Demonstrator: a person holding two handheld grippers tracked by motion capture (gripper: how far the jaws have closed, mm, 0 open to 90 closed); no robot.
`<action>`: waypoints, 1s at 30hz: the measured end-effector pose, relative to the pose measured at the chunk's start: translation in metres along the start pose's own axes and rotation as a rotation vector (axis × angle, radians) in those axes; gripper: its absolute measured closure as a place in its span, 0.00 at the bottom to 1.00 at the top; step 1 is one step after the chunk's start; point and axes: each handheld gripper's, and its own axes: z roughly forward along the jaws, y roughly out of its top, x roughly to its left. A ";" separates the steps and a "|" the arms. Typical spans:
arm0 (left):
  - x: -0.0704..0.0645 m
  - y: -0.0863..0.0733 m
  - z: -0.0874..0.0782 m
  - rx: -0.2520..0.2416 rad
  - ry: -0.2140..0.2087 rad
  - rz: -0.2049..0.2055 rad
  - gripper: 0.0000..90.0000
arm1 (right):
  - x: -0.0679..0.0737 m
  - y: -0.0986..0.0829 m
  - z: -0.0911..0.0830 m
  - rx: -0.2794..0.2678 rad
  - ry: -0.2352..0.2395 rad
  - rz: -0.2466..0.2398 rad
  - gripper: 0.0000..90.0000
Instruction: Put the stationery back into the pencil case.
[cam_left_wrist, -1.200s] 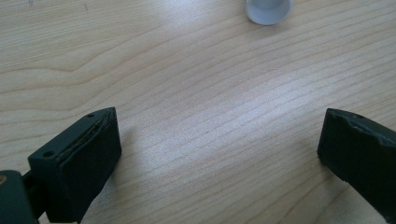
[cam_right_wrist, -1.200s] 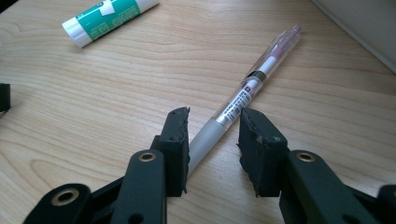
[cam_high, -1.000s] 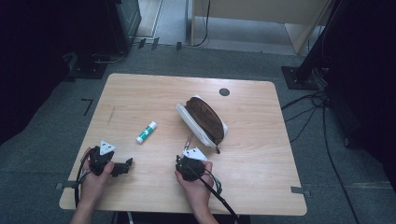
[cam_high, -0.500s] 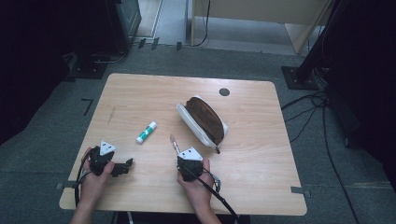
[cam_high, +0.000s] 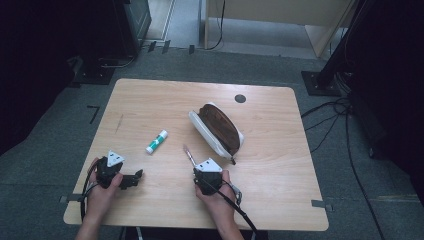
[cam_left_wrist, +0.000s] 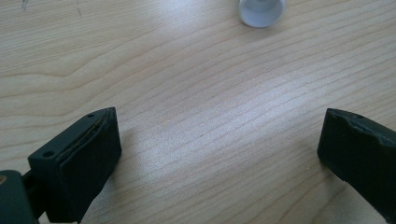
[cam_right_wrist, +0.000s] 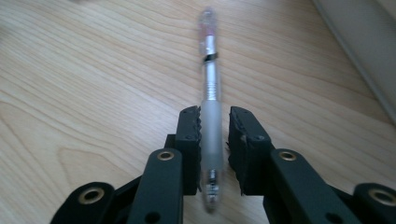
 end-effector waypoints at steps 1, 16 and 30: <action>0.000 0.000 0.000 0.000 0.000 0.001 0.00 | -0.003 -0.002 -0.001 -0.008 0.010 0.000 0.89; 0.000 0.001 0.001 0.000 -0.005 0.005 0.00 | -0.012 0.004 -0.016 -0.060 0.066 -0.029 0.91; 0.000 0.001 0.001 0.000 -0.005 0.005 0.00 | -0.022 0.029 -0.047 -0.125 0.115 -0.031 0.91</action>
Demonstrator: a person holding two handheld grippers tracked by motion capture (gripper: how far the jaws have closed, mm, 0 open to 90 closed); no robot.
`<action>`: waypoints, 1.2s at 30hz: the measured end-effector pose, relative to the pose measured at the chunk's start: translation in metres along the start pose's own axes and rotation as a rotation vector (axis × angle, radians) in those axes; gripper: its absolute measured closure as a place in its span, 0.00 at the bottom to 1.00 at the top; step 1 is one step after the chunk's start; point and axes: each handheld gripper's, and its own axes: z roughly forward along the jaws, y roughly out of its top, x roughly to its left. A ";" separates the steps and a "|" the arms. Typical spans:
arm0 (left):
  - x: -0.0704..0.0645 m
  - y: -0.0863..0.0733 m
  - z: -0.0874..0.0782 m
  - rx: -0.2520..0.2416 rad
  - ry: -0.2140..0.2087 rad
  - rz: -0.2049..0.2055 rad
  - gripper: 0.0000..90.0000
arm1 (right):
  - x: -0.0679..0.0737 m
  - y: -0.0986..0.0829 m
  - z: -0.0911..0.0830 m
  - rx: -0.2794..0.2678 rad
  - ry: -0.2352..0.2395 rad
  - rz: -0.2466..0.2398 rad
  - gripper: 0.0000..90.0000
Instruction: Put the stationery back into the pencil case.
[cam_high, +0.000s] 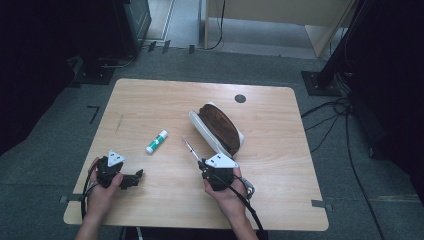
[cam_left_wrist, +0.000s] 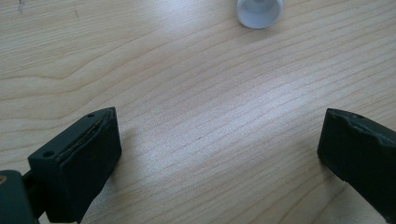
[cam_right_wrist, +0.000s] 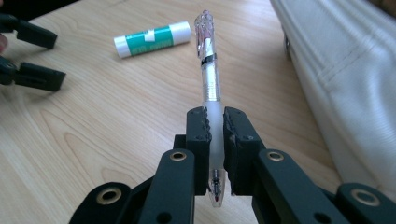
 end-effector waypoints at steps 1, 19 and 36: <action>0.000 0.000 0.000 0.000 0.000 0.000 0.00 | 0.000 0.002 -0.001 -0.003 0.001 -0.001 0.91; 0.000 0.000 0.000 0.000 -0.001 0.002 0.00 | -0.016 0.032 -0.028 -0.059 0.011 -0.004 0.91; 0.000 0.000 0.000 0.000 -0.003 0.004 0.00 | -0.050 0.061 -0.046 -0.106 -0.049 -0.002 0.91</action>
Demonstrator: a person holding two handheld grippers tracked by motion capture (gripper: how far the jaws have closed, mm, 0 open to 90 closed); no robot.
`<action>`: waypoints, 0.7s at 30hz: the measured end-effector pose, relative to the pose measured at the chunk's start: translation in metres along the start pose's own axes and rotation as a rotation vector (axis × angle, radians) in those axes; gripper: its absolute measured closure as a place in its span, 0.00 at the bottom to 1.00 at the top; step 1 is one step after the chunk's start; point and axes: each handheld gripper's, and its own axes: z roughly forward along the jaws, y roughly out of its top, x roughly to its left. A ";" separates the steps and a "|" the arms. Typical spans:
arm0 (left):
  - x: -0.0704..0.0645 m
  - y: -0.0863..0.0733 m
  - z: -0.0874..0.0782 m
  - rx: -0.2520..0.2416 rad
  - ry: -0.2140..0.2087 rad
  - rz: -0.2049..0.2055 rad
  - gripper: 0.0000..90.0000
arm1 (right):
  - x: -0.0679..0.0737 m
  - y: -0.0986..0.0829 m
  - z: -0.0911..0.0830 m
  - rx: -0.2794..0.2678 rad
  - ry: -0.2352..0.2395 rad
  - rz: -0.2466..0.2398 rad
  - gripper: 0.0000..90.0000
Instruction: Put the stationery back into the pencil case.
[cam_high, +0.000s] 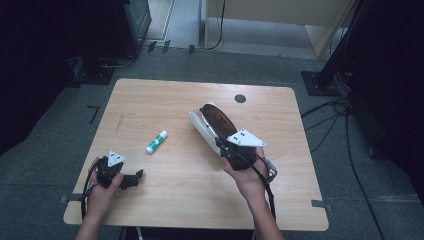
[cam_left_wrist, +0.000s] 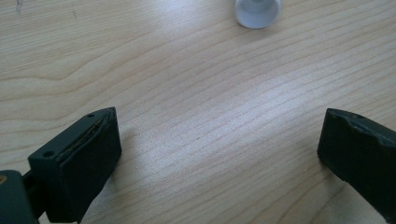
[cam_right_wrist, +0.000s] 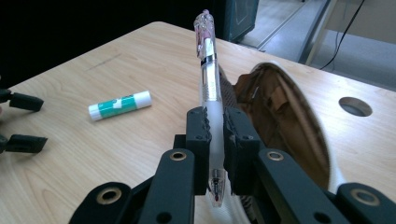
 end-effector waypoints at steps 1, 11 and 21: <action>0.000 0.000 0.000 0.000 0.000 0.000 0.00 | -0.002 0.001 0.000 0.001 -0.006 0.001 0.91; 0.000 0.000 0.000 0.000 0.000 0.001 0.00 | -0.025 0.004 0.015 0.029 -0.035 0.017 0.91; 0.000 0.000 0.000 -0.003 0.001 0.001 0.00 | -0.039 -0.005 0.039 0.089 -0.061 0.039 0.91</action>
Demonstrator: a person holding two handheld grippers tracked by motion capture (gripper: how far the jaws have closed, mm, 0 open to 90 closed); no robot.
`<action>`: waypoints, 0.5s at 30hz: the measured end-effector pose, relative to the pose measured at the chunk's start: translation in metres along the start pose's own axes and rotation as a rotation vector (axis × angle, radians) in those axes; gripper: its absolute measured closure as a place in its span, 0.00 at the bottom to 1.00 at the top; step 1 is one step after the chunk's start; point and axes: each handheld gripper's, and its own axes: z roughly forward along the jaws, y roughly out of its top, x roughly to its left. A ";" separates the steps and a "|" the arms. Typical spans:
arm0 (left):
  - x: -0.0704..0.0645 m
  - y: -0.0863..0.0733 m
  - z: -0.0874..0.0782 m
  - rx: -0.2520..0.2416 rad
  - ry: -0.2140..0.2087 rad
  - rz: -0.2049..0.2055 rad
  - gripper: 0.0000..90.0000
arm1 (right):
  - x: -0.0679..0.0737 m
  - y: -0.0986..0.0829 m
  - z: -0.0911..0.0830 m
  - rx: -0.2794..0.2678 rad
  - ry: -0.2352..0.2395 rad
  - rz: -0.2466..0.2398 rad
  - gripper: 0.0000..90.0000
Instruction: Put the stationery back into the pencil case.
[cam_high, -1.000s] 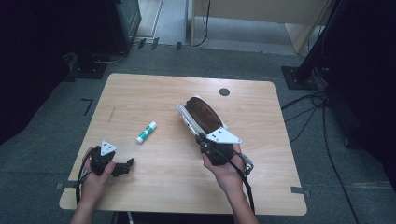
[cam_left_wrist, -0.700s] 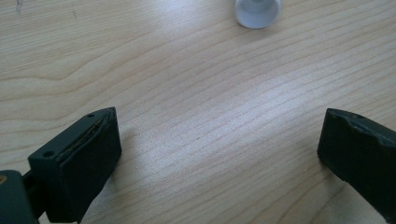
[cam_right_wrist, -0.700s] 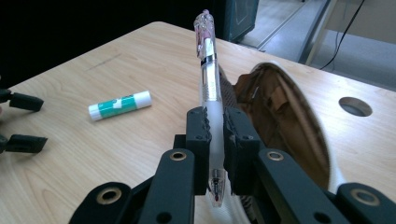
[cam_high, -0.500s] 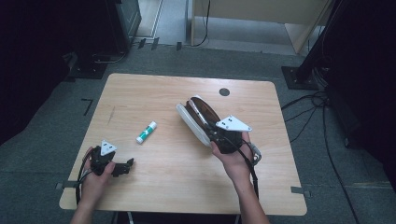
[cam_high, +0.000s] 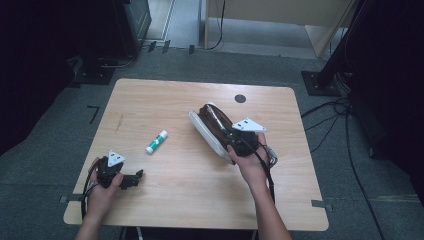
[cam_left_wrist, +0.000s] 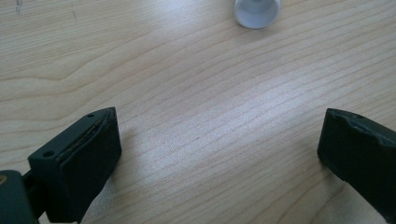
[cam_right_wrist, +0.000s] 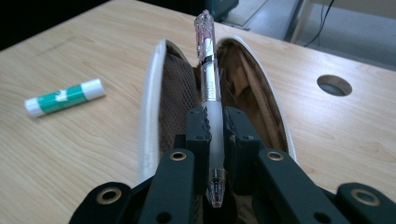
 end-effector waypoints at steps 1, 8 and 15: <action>0.000 0.000 0.000 0.001 -0.001 -0.002 0.00 | 0.000 0.000 0.000 0.000 0.000 0.000 0.91; 0.000 0.000 0.000 0.002 -0.001 0.000 0.00 | -0.006 -0.010 0.018 0.074 -0.014 0.001 0.91; 0.000 0.000 0.000 0.002 -0.002 0.000 0.00 | -0.008 -0.018 0.029 0.111 -0.002 0.010 0.90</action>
